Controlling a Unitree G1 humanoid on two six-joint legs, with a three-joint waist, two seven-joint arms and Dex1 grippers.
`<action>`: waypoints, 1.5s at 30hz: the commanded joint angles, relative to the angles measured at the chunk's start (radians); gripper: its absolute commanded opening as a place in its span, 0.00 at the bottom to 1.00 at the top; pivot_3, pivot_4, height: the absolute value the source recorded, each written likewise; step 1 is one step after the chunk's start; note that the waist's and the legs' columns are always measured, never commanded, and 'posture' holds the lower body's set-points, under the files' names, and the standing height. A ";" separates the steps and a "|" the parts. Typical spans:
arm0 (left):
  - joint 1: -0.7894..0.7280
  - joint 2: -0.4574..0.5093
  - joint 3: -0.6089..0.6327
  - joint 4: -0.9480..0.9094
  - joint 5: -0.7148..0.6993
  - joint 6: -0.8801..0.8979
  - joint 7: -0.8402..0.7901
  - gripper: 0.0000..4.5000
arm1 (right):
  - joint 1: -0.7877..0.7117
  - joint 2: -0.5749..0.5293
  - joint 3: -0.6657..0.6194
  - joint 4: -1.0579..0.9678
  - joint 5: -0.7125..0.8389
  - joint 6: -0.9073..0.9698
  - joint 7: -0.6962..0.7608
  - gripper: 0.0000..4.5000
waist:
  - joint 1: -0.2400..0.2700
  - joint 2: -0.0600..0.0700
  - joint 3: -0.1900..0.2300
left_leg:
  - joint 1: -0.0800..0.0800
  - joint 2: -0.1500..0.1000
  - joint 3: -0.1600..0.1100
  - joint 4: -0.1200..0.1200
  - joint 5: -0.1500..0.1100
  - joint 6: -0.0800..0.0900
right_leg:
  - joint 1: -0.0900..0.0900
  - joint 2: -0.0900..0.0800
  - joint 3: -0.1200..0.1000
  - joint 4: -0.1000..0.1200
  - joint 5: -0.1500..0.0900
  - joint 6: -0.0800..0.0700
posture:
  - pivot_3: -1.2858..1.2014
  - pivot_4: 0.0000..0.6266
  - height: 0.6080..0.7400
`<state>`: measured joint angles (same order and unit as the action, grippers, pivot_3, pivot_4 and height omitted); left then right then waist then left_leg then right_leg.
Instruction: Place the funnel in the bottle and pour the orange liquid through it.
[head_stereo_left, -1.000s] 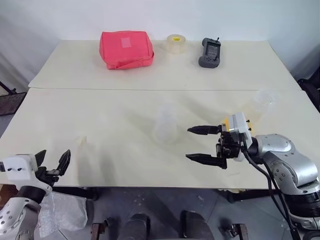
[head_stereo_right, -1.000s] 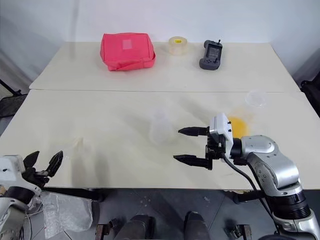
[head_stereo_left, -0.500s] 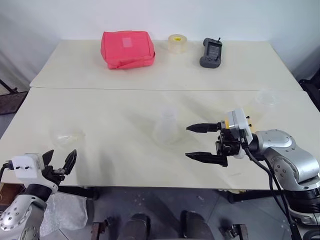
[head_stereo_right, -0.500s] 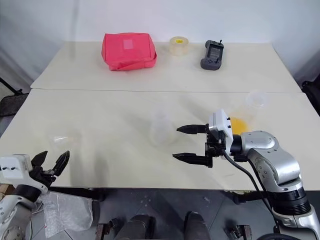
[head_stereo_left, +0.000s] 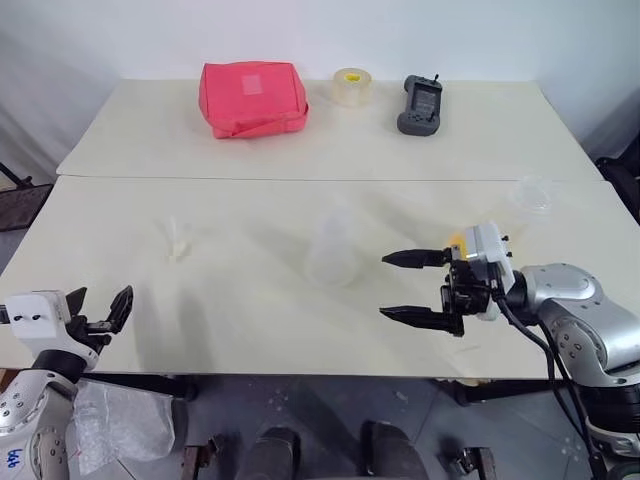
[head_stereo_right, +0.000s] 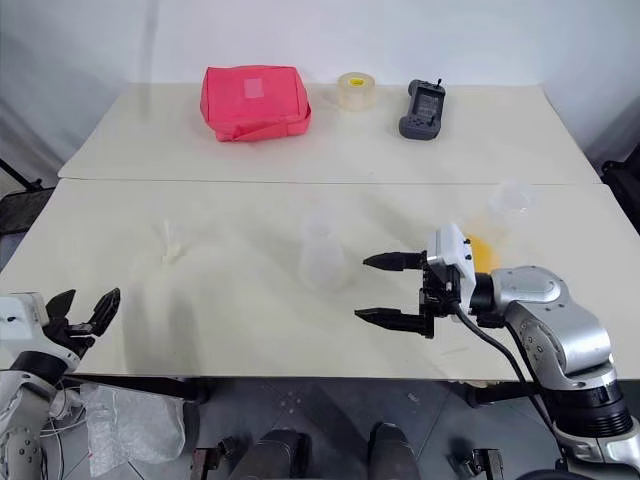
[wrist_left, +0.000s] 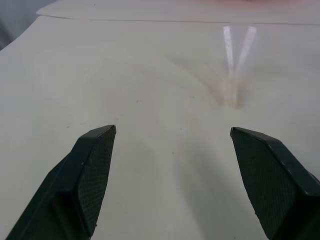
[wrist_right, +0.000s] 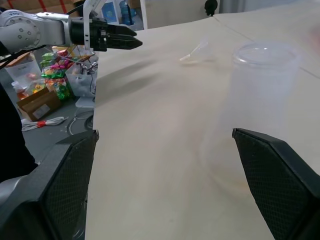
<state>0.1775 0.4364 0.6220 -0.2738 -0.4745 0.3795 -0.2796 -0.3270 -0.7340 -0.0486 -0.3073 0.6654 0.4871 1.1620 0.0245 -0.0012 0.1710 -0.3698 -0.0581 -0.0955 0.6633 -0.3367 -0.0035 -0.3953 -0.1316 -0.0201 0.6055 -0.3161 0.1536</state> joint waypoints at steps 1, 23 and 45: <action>-0.016 -0.009 -0.015 -0.041 0.002 -0.021 0.010 0.87 | 0.006 -0.013 -0.030 -0.011 0.005 -0.023 0.012 1.00 | 0.000 0.000 0.000 | 0.000 0.000 0.000 0.000 0.000 0.000 | 0.000 0.000 0.000 0.000 0.000 0.000 | 0.52 0.24 1.00; -0.055 -0.126 -0.176 -0.157 0.118 -0.035 0.155 0.87 | -0.003 -0.025 -0.038 -0.029 0.004 -0.011 -0.006 1.00 | 0.002 0.000 0.000 | 0.000 0.000 0.000 0.001 0.000 0.000 | 0.000 0.000 0.000 0.000 0.000 0.000 | 0.52 0.24 1.00; -0.469 -0.101 -0.211 0.205 0.268 -0.030 0.323 0.87 | 0.003 -0.020 -0.034 -0.050 0.004 -0.008 -0.043 1.00 | 0.000 0.000 0.000 | 0.000 -0.001 0.000 0.001 0.000 0.000 | -0.002 0.001 -0.001 0.006 0.001 0.002 | 0.52 0.24 1.00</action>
<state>-0.2750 0.3239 0.3917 -0.0757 -0.2213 0.3659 0.0258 -0.3278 -0.7477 -0.0588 -0.3151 0.6568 0.4823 1.1227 0.0245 -0.0016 0.1712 -0.3699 -0.0593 -0.0958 0.6645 -0.3365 -0.0039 -0.3973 -0.1310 -0.0207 0.6125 -0.3150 0.1558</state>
